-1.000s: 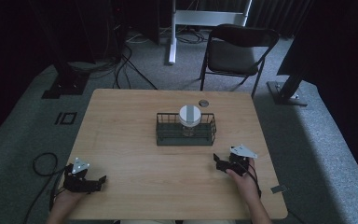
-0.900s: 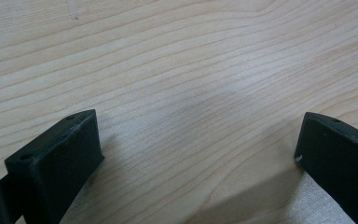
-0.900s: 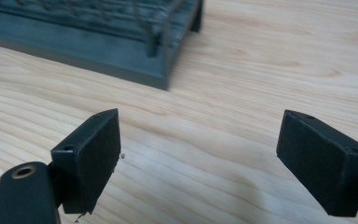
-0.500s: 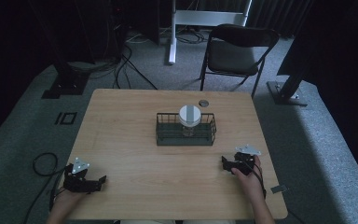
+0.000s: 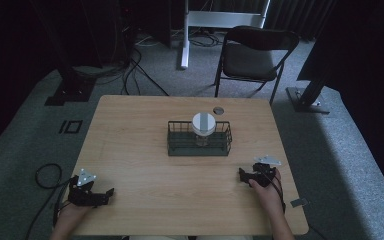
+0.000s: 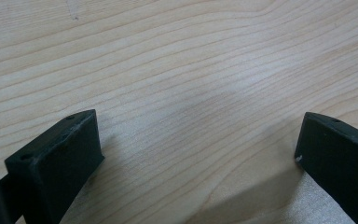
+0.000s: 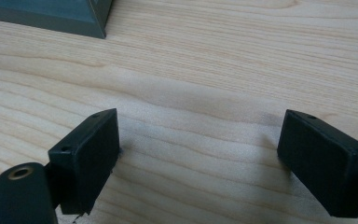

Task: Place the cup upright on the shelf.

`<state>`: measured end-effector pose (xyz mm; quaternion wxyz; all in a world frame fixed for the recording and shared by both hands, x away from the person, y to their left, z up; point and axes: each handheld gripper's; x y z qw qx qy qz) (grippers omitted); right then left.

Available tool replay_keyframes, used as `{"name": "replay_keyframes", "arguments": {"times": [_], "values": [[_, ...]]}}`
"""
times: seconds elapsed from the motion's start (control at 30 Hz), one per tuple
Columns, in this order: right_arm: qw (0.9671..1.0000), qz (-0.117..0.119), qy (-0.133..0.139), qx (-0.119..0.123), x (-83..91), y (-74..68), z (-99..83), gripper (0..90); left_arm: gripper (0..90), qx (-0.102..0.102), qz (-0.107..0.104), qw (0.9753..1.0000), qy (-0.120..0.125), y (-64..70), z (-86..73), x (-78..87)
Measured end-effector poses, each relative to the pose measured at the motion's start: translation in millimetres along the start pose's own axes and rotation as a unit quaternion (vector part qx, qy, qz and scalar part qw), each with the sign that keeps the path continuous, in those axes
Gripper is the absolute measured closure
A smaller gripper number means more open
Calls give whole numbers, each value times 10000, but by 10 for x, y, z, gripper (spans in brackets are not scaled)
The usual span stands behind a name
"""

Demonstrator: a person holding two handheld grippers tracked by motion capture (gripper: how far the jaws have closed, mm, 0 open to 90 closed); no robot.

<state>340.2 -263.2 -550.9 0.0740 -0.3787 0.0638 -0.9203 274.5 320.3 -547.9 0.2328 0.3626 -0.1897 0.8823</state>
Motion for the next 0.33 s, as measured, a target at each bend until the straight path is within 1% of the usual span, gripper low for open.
{"name": "replay_keyframes", "arguments": {"times": [0.2, 0.27, 0.33], "values": [[10000, 0, 0, 3, 0, 0, 0, 122, 6, 2, 2, 10000, 0, -1, 0, 0], [10000, 1, -1, 5, -1, 0, 1, 122, 6, 137, 117, 9998, -26, 19, 17, -10], [10000, 0, 0, 4, -1, 0, 1, 122, 6, 177, 159, 9997, -39, 26, 24, -15]]}}
Point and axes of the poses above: each handheld gripper's, and its own axes: x roughly backward along the jaws, z roughly out of its top, y roughly to its right, and after that the axes turned 13 degrees about -x, right-handed
